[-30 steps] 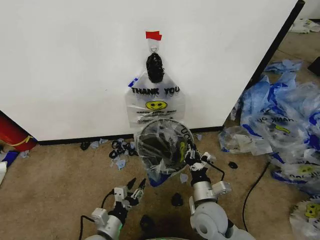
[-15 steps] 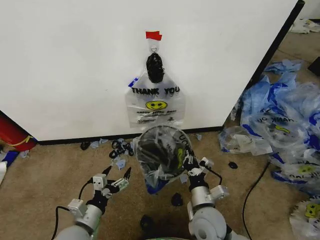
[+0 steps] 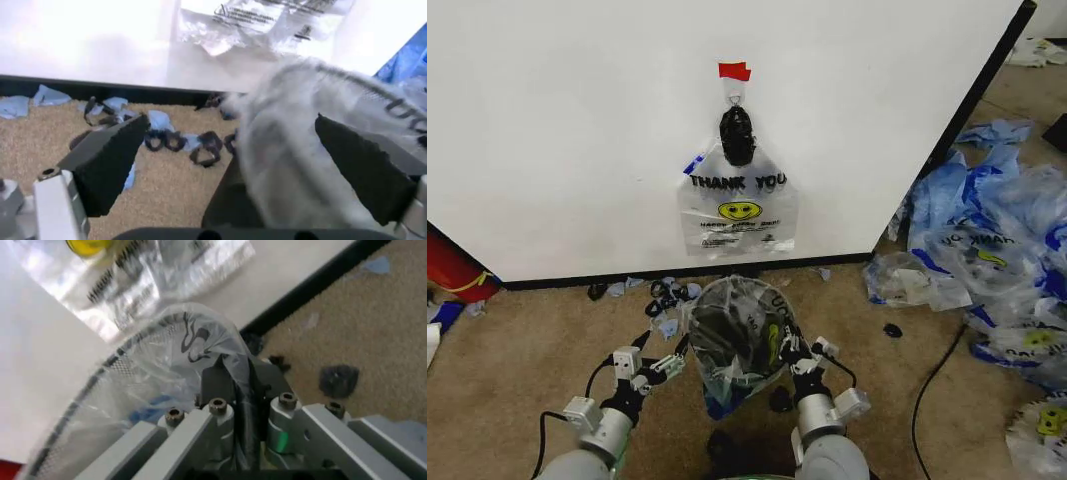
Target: Pick up the garbage bag from the wall and place it over the trash bin.
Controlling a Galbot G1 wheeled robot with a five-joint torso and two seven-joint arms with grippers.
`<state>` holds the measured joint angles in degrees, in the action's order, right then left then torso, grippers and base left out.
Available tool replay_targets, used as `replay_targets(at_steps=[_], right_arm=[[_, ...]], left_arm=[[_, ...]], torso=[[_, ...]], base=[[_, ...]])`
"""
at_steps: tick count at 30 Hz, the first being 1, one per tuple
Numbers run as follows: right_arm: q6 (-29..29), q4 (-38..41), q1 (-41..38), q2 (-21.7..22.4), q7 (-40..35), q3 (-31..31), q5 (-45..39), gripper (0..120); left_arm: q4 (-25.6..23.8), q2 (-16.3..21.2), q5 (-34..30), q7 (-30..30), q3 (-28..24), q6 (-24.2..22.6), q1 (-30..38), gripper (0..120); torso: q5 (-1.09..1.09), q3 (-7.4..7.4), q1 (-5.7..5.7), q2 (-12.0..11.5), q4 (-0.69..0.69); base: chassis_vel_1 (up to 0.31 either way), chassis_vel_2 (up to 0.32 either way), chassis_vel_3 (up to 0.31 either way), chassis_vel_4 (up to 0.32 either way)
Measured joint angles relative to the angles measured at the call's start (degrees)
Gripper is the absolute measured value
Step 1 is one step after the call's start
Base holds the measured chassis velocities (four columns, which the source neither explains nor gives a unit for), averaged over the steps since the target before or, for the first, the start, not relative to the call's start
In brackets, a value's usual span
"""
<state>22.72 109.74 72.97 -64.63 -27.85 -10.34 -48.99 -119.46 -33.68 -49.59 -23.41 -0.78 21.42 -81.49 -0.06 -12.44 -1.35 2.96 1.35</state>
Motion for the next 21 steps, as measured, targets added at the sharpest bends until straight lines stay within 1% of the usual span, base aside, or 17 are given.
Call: replay_targets(at_steps=[17,18,19,20,21], right_arm=[[0.22,0.05,1.62,0.60,0.57,-1.03,2.78,1],[0.23,0.24,1.92,0.63,0.65,-0.96,3.06,1],[0.27,0.33,2.10,0.63,0.78,-0.91,3.28,5],[0.27,0.33,2.10,0.63,0.78,-0.91,3.28,5],[0.32,0.43,2.25,0.66,0.90,-0.88,3.45,9]], left_arm=[[0.38,-0.82,0.40,0.24,-0.06,0.24,-0.26,99],[0.38,-0.84,0.60,0.26,0.02,0.36,-0.45,99],[0.38,-0.93,0.74,0.27,0.07,0.42,-0.56,99],[0.38,-0.93,0.74,0.27,0.07,0.42,-0.56,99],[0.38,-1.00,0.82,0.27,0.08,0.46,-0.62,99]], torso=[[0.00,0.00,0.00,0.00,0.00],[0.00,0.00,0.00,0.00,0.00],[0.00,0.00,0.00,0.00,0.00],[0.00,0.00,0.00,0.00,0.00],[0.00,0.00,0.00,0.00,0.00]], base=[[0.000,0.000,0.000,0.000],[0.000,0.000,0.000,0.000],[0.000,0.000,0.000,0.000],[0.000,0.000,0.000,0.000],[0.000,0.000,0.000,0.000]])
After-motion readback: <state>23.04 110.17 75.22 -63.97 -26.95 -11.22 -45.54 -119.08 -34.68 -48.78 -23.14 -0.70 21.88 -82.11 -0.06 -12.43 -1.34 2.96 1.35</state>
